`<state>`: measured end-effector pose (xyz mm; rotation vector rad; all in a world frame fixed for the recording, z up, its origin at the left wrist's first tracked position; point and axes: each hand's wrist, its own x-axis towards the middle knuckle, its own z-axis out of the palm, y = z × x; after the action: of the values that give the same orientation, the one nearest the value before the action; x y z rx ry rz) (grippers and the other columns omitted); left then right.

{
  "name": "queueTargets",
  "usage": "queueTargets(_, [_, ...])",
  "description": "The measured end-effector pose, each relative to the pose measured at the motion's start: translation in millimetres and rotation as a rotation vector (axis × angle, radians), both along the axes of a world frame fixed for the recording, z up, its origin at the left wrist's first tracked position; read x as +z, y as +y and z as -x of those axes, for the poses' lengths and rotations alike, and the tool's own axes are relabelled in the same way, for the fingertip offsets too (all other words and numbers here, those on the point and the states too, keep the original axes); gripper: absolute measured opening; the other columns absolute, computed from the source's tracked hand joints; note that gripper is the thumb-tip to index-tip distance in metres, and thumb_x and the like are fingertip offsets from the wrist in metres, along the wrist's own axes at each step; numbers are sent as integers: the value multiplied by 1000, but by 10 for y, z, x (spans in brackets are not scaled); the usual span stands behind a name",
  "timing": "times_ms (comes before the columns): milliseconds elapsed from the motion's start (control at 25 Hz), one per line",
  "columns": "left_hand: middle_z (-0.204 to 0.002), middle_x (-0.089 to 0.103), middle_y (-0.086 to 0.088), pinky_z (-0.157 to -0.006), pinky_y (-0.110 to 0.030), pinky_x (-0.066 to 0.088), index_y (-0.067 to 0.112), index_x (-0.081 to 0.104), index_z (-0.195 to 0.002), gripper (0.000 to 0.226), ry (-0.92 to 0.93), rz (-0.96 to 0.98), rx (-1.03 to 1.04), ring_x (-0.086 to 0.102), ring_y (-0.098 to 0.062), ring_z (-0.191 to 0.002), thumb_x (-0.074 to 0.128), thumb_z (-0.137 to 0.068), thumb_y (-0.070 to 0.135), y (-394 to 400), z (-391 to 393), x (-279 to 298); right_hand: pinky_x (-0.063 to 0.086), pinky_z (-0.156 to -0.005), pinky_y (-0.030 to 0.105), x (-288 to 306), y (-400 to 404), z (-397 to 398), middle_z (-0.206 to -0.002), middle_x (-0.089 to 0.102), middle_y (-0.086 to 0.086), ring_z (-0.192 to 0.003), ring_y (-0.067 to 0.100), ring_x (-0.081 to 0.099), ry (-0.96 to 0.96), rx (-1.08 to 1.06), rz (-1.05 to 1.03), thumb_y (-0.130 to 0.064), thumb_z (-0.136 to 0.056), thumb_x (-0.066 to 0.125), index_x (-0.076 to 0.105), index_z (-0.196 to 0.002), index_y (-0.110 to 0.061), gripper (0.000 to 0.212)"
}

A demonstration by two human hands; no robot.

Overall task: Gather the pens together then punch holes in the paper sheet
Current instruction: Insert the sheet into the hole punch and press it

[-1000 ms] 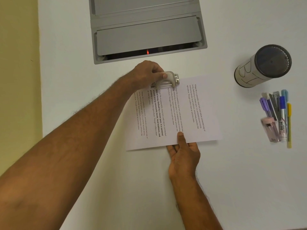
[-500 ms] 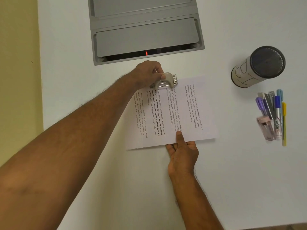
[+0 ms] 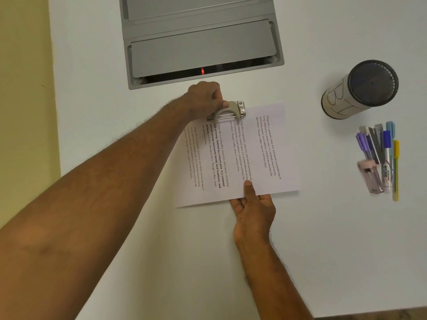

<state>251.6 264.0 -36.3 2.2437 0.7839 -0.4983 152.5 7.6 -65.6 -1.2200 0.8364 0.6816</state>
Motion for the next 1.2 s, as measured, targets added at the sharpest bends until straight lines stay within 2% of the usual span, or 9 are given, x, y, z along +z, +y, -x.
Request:
queueTargets(120, [-99,62,0,-74,-27,43,18,55,-98,20,8,21,12,58,-19,-94,63,-101,36,9,5,9,67,-69,32,-6,-5,4,-94,83,-8,-85,13,81,7,8,9,-17,-98,72,71,-110,-25,15])
queueTargets(240, [-105,64,-3,-71,-24,43,17,58,-101,21,-20,37,32,59,-18,-94,62,-102,38,8,41,9,66,-68,31,-2,-9,-2,-95,83,-7,-84,12,81,10,8,-3,-16,-98,72,71,-112,-24,16])
queueTargets(560, [-88,58,9,-64,-22,38,21,63,-101,27,-125,4,66,54,-6,-77,61,-100,48,-58,204,-43,67,-73,35,42,-3,8,-104,83,-4,-92,16,81,-5,-27,-72,-10,-99,70,73,-116,-24,22])
queueTargets(760, [-88,62,11,-64,-21,39,24,66,-100,27,-161,17,105,58,-5,-77,62,-99,50,-57,230,-117,67,-76,37,58,-9,17,-104,83,-4,-93,16,81,-11,-35,-88,-7,-99,69,73,-116,-24,24])
queueTargets(960, [-91,63,9,-67,-23,40,18,72,-104,34,-203,63,120,57,-5,-81,64,-98,50,-17,253,-167,67,-79,41,75,-58,101,-107,82,1,-93,18,80,22,-44,-81,-7,-99,69,73,-112,-22,20])
queueTargets(1200, [-98,66,5,-70,-22,41,16,73,-108,34,-210,94,142,59,-10,-88,65,-97,48,-25,260,-163,68,-76,38,111,-184,232,-109,82,2,-92,17,81,18,-51,-82,-7,-99,69,71,-124,-18,27])
